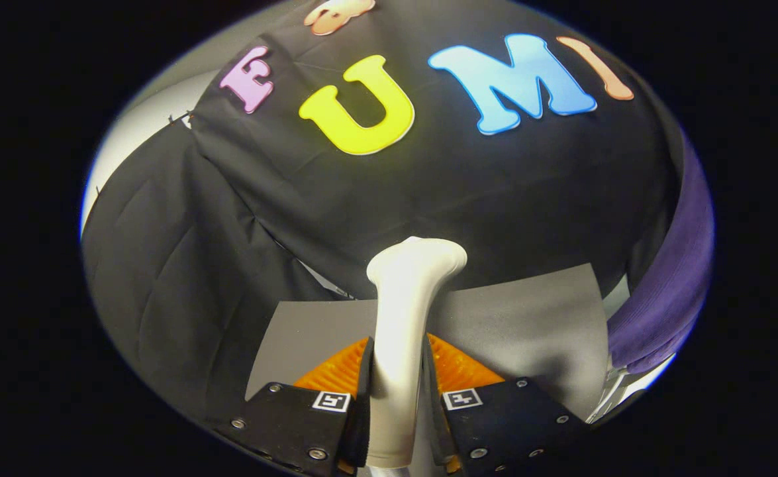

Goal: Iron the clothes twice with a garment steamer, once on the left side and once on the right side.

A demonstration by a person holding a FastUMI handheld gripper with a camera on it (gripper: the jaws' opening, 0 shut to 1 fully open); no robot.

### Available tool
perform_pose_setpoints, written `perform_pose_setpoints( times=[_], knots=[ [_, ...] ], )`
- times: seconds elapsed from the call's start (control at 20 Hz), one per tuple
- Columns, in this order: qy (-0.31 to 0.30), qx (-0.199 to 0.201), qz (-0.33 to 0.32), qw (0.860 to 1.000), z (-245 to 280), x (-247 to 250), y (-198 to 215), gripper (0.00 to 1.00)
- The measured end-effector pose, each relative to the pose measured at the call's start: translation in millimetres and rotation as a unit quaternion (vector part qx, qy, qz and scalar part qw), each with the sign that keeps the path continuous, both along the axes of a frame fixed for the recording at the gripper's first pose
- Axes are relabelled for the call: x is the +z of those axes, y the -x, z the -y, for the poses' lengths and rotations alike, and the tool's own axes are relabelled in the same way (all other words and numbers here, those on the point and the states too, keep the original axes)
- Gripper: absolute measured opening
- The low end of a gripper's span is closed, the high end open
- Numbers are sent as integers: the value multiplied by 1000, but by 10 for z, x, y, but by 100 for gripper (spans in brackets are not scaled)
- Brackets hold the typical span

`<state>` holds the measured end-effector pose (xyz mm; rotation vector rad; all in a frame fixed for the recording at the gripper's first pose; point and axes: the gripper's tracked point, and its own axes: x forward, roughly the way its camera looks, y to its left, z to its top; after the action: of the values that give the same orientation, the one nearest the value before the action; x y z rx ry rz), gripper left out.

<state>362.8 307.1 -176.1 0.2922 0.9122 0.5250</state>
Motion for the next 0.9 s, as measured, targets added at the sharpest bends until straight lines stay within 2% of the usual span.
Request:
perform_pose_setpoints(
  times=[0.25,0.55,0.8,0.9],
  knots=[
    [1,3,103,995,211,564,466,36],
    [-25,-27,234,972,636,1307,1191,36],
    [-21,-53,288,956,1009,1483,1795,36],
    [-26,-63,326,943,1140,1572,2093,36]
  ],
)
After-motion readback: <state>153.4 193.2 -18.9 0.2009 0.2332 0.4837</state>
